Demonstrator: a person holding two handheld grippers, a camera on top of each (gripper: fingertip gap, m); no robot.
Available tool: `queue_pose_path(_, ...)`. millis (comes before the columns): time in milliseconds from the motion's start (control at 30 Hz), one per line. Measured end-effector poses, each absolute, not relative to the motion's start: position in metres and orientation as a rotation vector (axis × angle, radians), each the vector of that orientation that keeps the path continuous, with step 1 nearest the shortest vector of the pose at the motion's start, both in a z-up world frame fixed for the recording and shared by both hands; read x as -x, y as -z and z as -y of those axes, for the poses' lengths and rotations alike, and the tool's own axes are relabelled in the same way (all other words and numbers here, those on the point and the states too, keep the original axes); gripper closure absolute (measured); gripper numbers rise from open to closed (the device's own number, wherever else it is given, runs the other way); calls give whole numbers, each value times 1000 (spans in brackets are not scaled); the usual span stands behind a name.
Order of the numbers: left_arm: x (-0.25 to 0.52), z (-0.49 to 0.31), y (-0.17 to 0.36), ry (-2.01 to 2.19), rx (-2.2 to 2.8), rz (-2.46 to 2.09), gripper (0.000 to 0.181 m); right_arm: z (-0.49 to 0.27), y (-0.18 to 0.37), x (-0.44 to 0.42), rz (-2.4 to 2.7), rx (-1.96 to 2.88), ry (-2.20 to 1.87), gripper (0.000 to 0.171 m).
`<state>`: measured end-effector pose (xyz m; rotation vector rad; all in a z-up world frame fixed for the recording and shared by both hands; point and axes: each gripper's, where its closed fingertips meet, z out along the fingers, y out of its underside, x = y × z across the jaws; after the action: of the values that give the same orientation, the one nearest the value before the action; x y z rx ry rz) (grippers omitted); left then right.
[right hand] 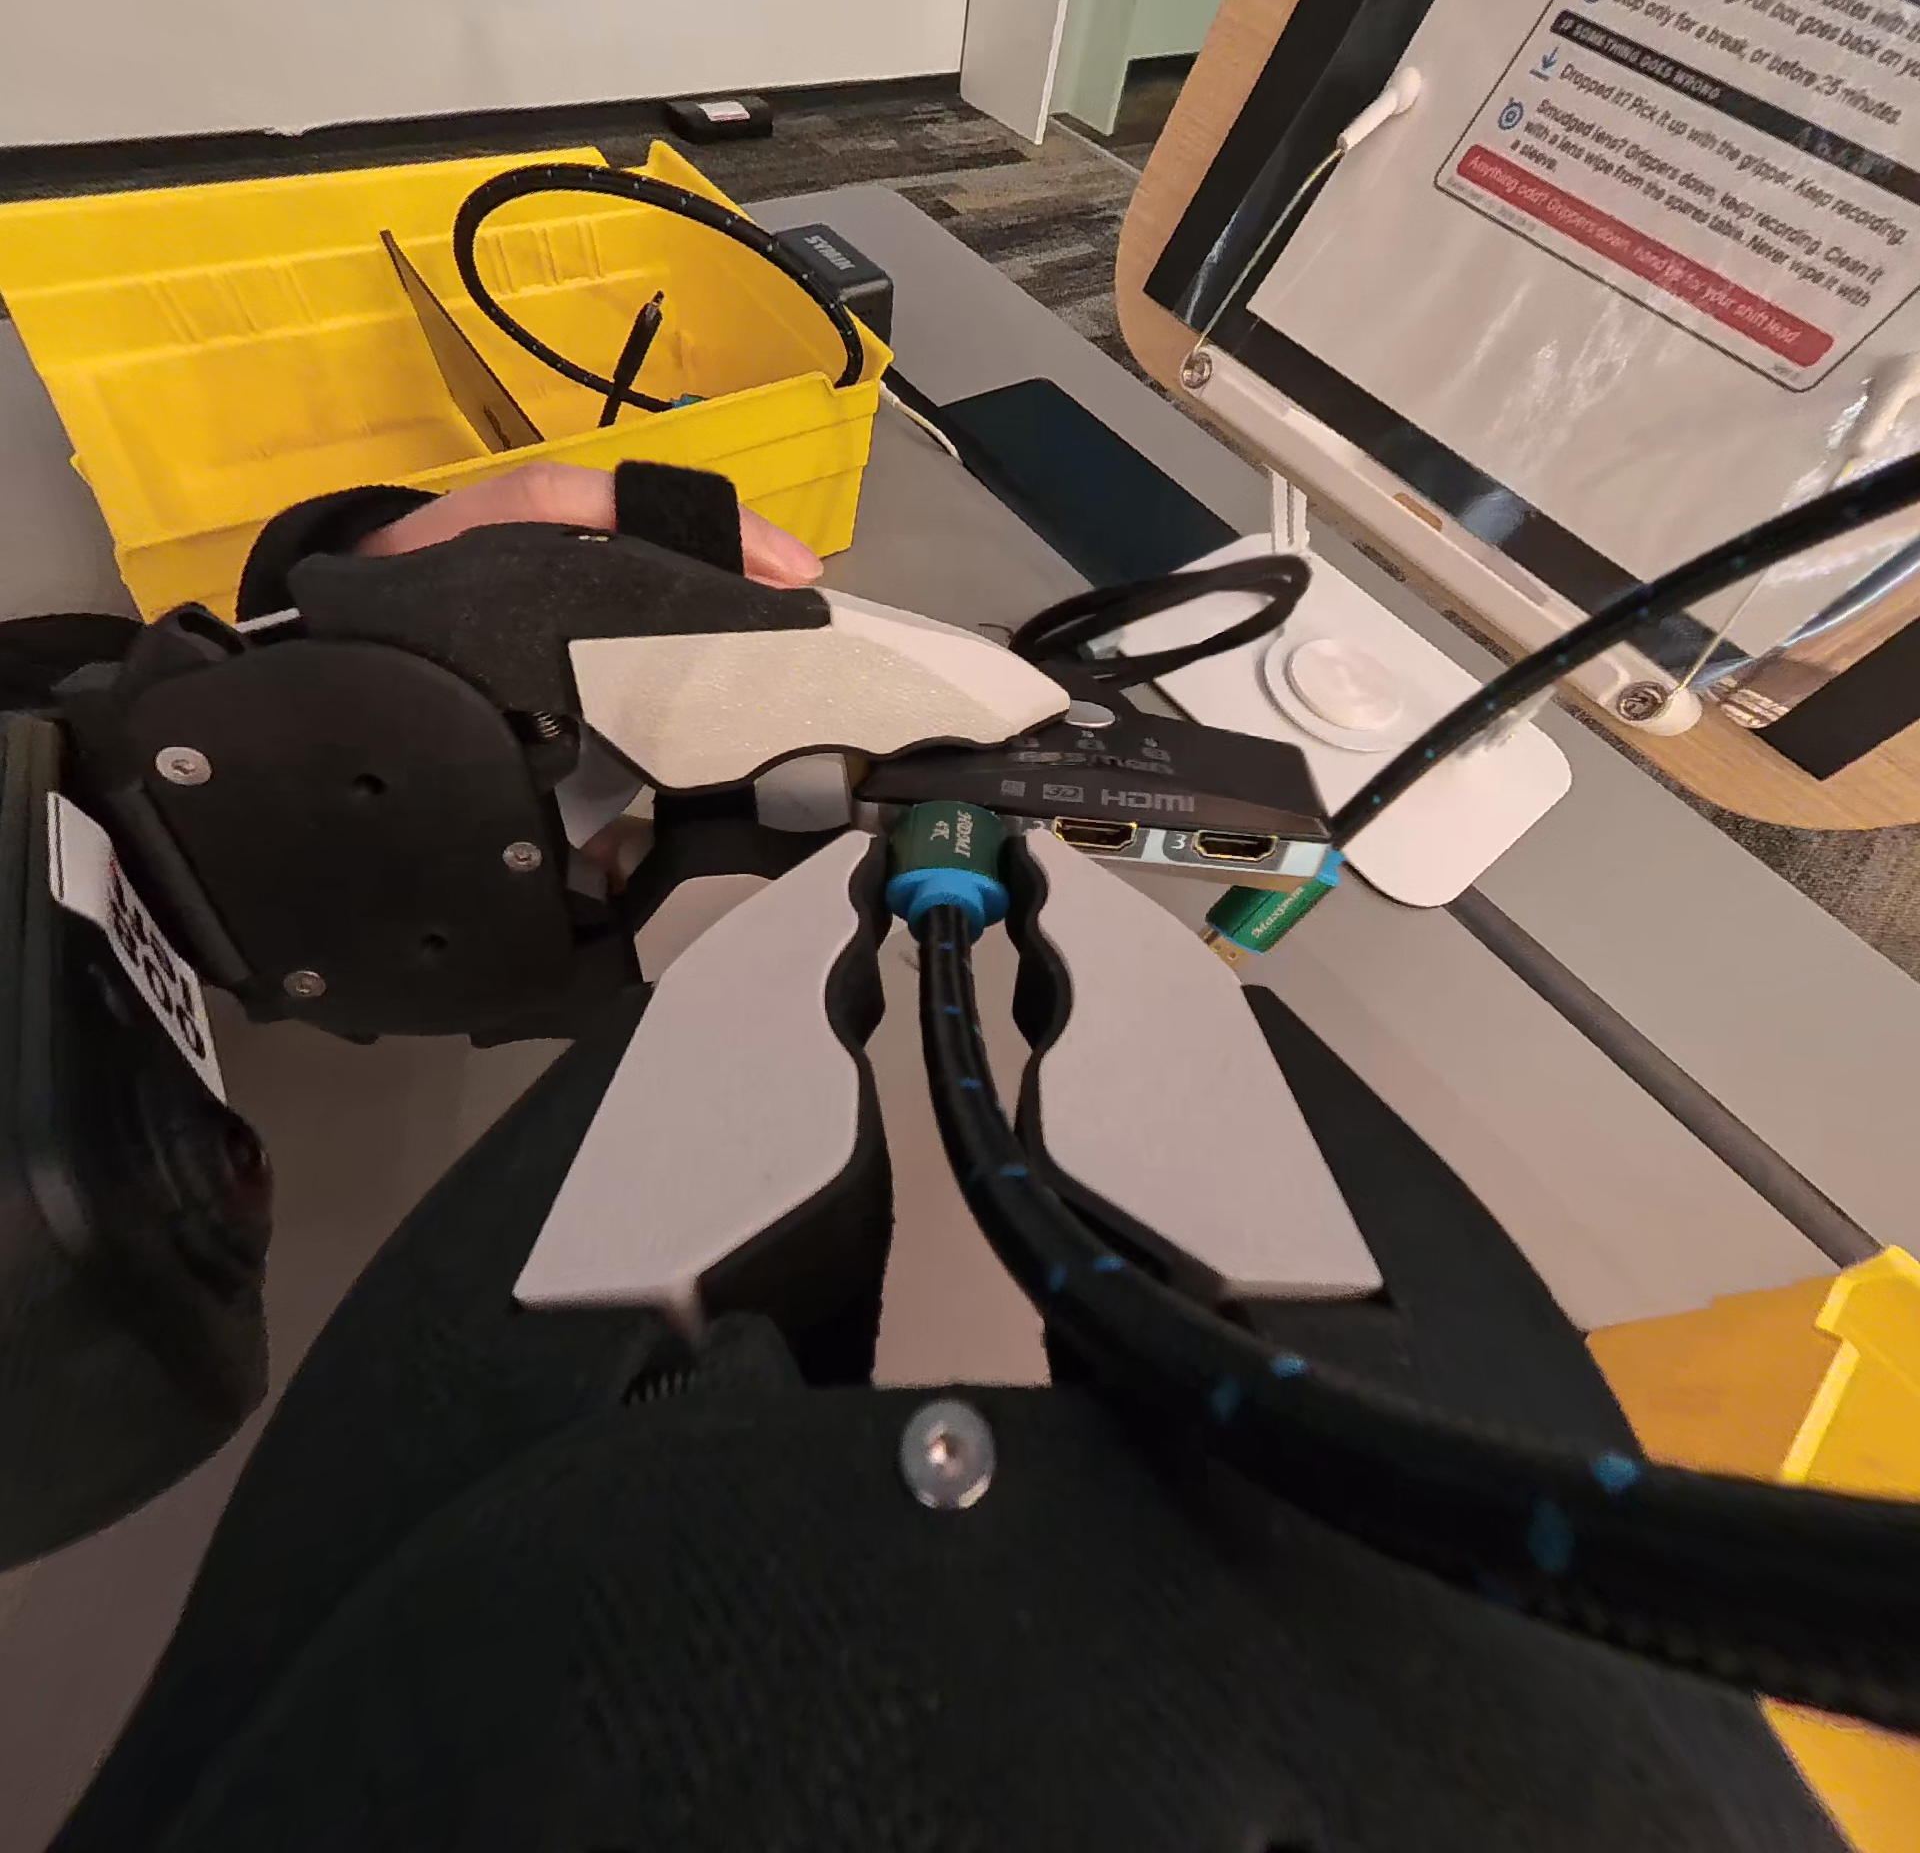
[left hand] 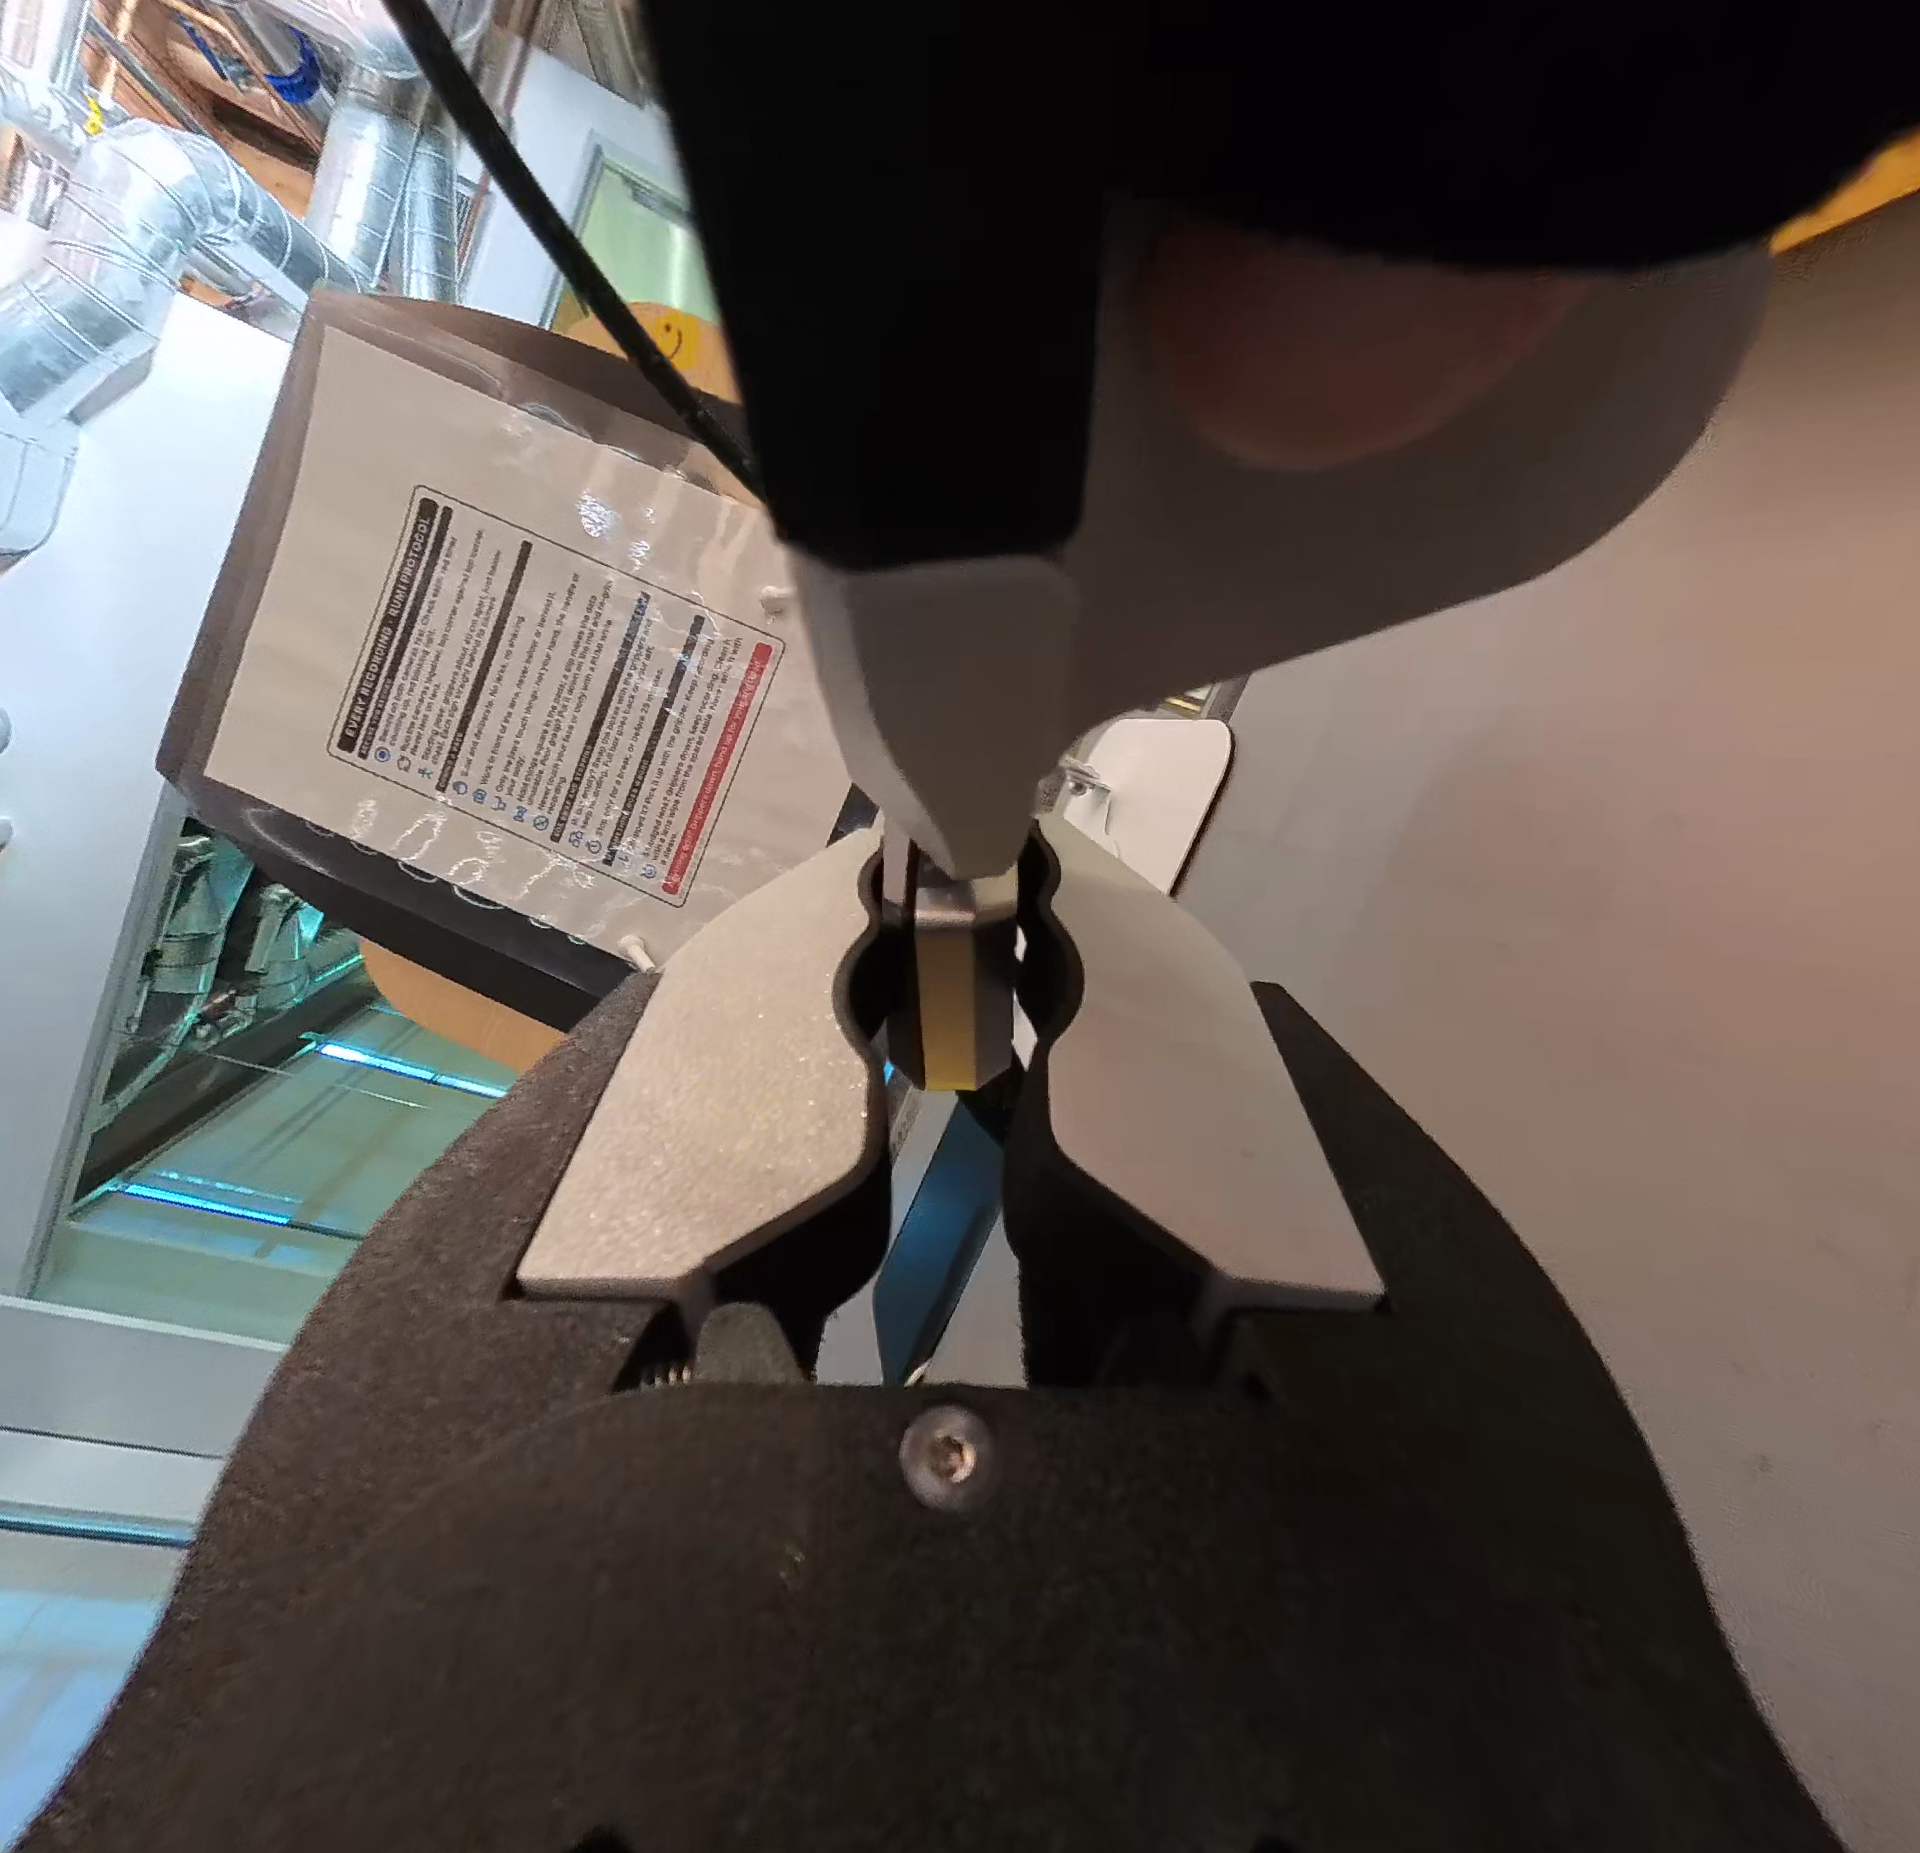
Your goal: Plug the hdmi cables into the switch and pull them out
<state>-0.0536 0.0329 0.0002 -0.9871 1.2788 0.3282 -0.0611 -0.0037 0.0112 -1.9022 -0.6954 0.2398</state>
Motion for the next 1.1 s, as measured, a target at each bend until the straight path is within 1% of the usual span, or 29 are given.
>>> queue_pose_path(33,54,-33,-1,-323,984,-1279,160,4,-12,61,697,1900,-236,148)
queue_pose_path(467,54,-28,-10,-176,1015,-1235,160,5,-20,61,712,1866,-169,148)
queue_pose_path(633,56,-29,-10,-218,988,-1245,160,5,-19,62,720,1865,-156,149)
queue_pose_path(733,61,-33,-8,-326,1009,-1247,160,8,-20,62,731,1869,-166,148)
queue_pose_path(800,94,-79,27,-506,1240,-1296,160,24,-50,62,684,1799,-329,150)
queue_pose_path(833,106,-86,31,-526,1254,-1302,160,22,-66,44,625,1756,-235,151)
queue_pose_path(867,106,-82,21,-487,1201,-1271,160,20,-69,30,626,1757,-134,150)
queue_pose_path(900,100,-72,6,-427,1142,-1232,160,18,-68,26,632,1766,-127,149)
queue_pose_path(1000,81,-50,-23,-368,1051,-1209,160,14,-60,26,647,1804,-178,149)
queue_pose_path(1100,70,-35,-37,-382,977,-1229,160,18,-59,22,663,1833,-239,149)
